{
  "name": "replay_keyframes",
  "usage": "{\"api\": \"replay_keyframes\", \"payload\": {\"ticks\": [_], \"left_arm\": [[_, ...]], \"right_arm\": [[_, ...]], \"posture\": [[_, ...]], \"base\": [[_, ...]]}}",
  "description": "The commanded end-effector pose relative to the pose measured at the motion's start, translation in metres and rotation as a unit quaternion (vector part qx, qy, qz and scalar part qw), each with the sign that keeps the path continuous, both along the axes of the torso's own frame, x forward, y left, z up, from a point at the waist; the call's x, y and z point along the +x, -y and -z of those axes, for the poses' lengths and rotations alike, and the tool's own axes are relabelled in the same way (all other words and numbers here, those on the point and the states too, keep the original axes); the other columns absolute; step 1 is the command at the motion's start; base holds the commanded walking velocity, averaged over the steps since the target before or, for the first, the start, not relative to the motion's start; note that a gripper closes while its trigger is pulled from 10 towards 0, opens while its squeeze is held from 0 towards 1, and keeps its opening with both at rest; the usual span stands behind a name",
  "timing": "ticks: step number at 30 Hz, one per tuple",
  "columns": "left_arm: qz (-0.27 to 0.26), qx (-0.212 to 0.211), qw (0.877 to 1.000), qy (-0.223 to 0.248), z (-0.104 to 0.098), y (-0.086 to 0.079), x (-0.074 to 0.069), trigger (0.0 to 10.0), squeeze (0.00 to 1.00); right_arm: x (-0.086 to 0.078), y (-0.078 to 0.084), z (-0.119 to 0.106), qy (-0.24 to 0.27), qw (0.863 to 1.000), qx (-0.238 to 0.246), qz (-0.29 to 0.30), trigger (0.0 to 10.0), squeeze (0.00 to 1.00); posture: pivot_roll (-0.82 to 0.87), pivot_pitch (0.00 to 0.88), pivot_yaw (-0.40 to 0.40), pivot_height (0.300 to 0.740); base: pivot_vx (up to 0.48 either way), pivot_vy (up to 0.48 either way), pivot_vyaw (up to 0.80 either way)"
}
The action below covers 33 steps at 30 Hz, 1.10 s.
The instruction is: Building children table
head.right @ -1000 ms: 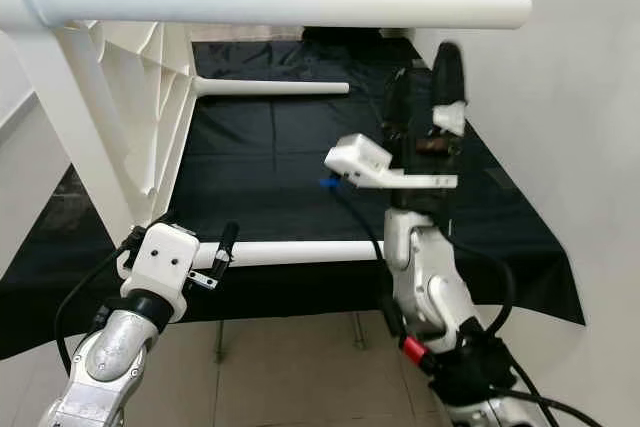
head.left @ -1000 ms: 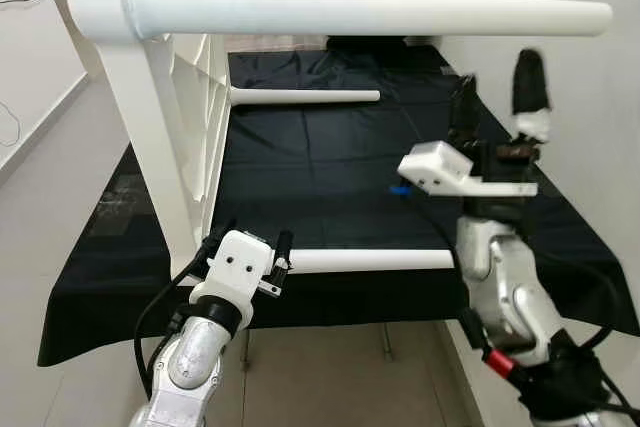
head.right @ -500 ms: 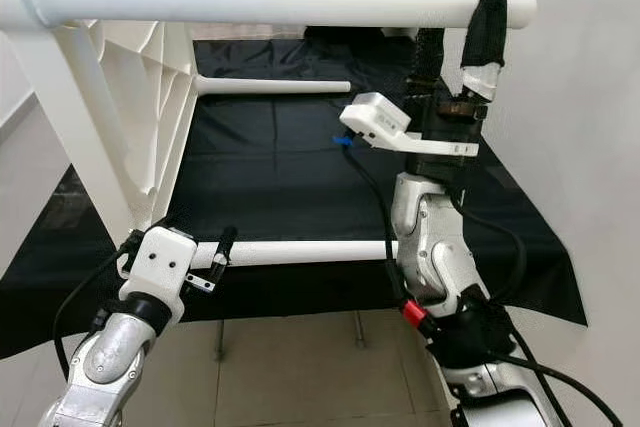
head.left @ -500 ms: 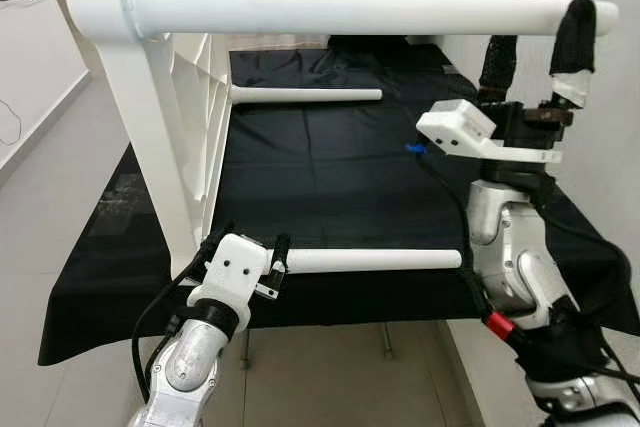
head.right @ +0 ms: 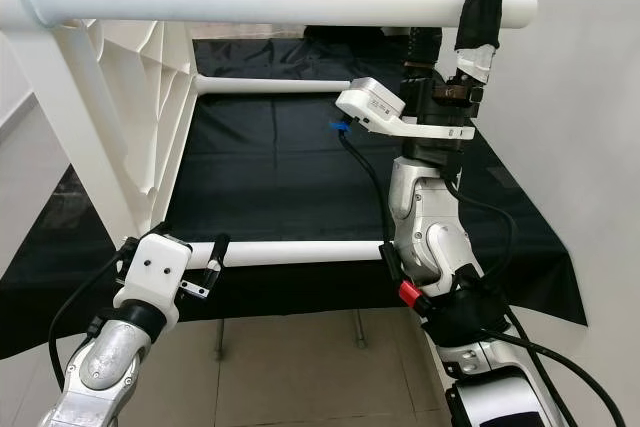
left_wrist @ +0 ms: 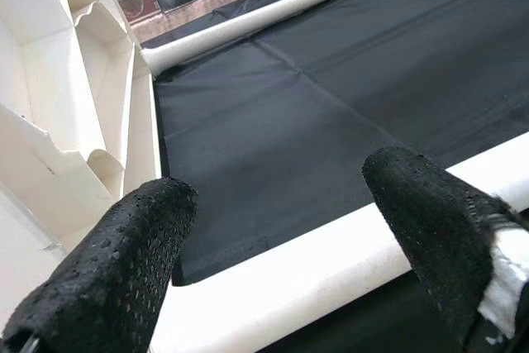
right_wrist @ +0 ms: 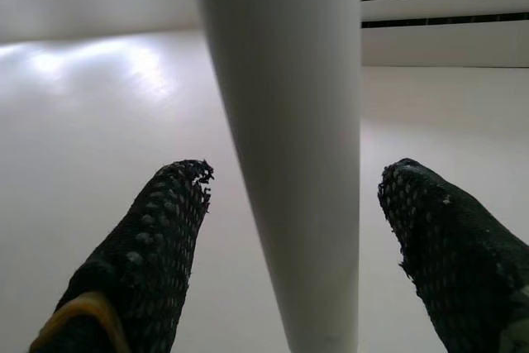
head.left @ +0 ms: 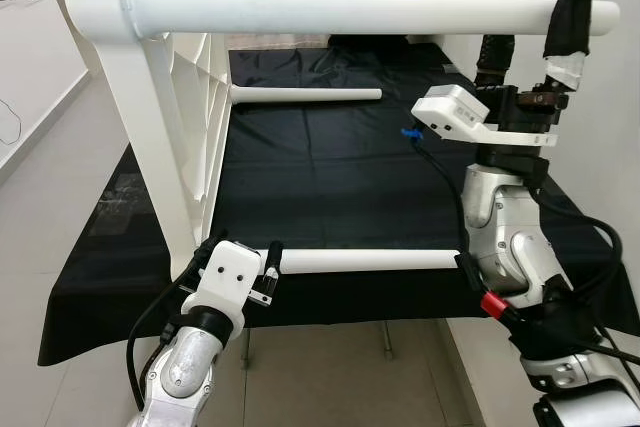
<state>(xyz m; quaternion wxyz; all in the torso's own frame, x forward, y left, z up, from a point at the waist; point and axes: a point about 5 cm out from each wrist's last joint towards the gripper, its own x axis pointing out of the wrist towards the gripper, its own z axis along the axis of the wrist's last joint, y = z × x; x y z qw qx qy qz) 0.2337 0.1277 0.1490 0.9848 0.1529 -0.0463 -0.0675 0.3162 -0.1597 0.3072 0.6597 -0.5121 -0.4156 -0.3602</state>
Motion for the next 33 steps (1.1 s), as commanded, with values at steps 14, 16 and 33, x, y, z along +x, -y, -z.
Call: {"api": "replay_keyframes", "payload": {"ticks": [14, 16, 33], "left_arm": [[-0.038, 0.012, 0.999, -0.004, 0.006, -0.020, 0.000, 10.0, 0.00], [-0.045, 0.013, 0.999, -0.005, 0.006, -0.024, 0.001, 10.0, 0.00], [-0.025, 0.014, 1.000, -0.007, 0.012, -0.030, 0.029, 10.0, 0.00]], "right_arm": [[0.007, -0.011, -0.013, 0.020, 0.999, -0.001, -0.030, 0.0, 0.00], [0.007, -0.012, -0.014, 0.020, 0.999, 0.000, -0.033, 0.0, 0.00], [0.009, -0.019, -0.012, 0.006, 0.998, -0.002, -0.064, 0.0, 0.00]], "posture": [[0.10, 0.052, -0.031, 0.740], [0.10, 0.054, -0.031, 0.740], [0.09, 0.070, -0.028, 0.740]], "base": [[0.000, 0.000, 0.00], [0.000, 0.000, 0.00], [0.000, 0.000, 0.00]]}}
